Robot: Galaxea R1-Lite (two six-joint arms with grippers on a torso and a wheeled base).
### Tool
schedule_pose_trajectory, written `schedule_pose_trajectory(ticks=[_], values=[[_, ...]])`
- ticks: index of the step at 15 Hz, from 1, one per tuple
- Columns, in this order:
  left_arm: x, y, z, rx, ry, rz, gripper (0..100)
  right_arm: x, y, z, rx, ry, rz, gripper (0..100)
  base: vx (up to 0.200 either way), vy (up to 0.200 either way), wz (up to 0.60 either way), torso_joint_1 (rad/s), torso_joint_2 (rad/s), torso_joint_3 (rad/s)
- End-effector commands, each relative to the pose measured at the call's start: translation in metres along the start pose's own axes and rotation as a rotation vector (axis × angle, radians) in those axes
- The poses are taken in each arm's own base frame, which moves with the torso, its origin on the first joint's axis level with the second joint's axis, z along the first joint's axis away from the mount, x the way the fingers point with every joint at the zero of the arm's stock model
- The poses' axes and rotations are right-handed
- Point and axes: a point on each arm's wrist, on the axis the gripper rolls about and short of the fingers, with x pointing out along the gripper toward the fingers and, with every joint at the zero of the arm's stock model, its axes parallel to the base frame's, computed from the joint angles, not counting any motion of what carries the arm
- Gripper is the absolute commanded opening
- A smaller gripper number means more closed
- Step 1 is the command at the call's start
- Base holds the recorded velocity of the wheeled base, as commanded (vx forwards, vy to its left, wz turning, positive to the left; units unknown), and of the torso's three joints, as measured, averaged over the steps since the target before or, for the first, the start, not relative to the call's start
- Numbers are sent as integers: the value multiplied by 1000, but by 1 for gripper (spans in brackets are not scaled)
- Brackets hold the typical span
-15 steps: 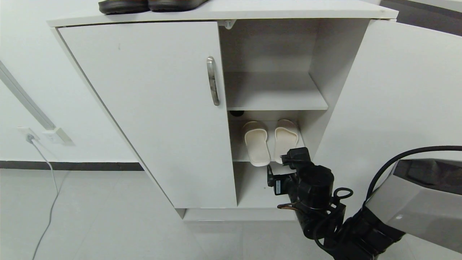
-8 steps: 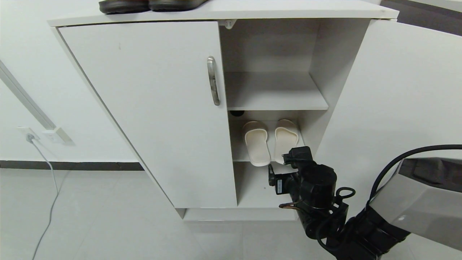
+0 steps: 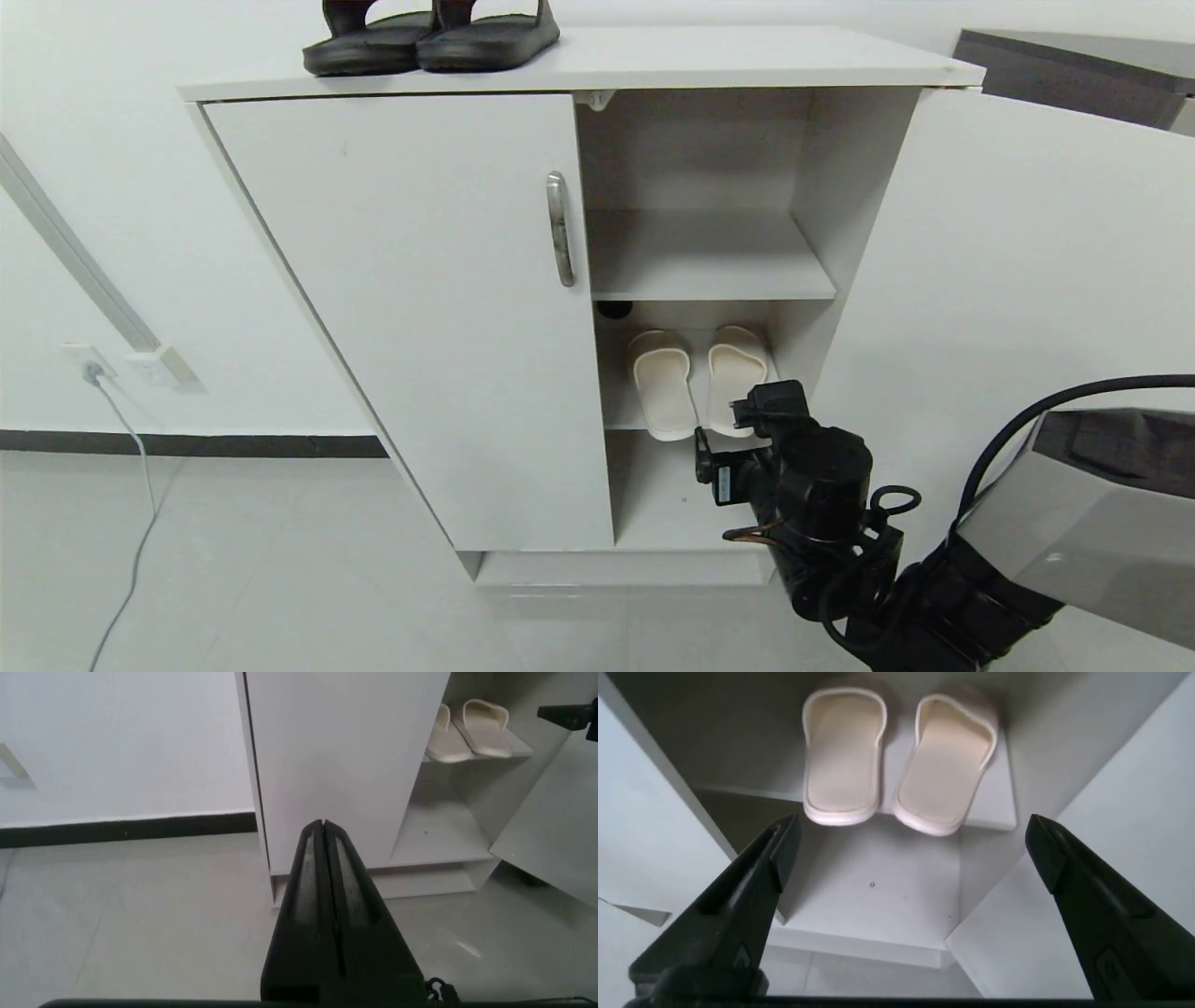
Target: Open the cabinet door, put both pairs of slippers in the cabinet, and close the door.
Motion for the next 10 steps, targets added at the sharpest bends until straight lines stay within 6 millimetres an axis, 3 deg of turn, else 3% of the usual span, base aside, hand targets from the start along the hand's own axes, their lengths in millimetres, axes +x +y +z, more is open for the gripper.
schedule_pose_trajectory(ticks=[1,6,10], values=[[0,0,0,3,1,0,0,0,0,0,-4,-2,0,100,0,0,0,-2,-2,188],[0,0,0,28,0,-1,0,0,0,-5,-13,2,0,100,0,0,0,2,-1,189],[0,0,0,17,0,-1,0,-1,0,-6,-18,2,2,100,0,200,0,5,2,41]])
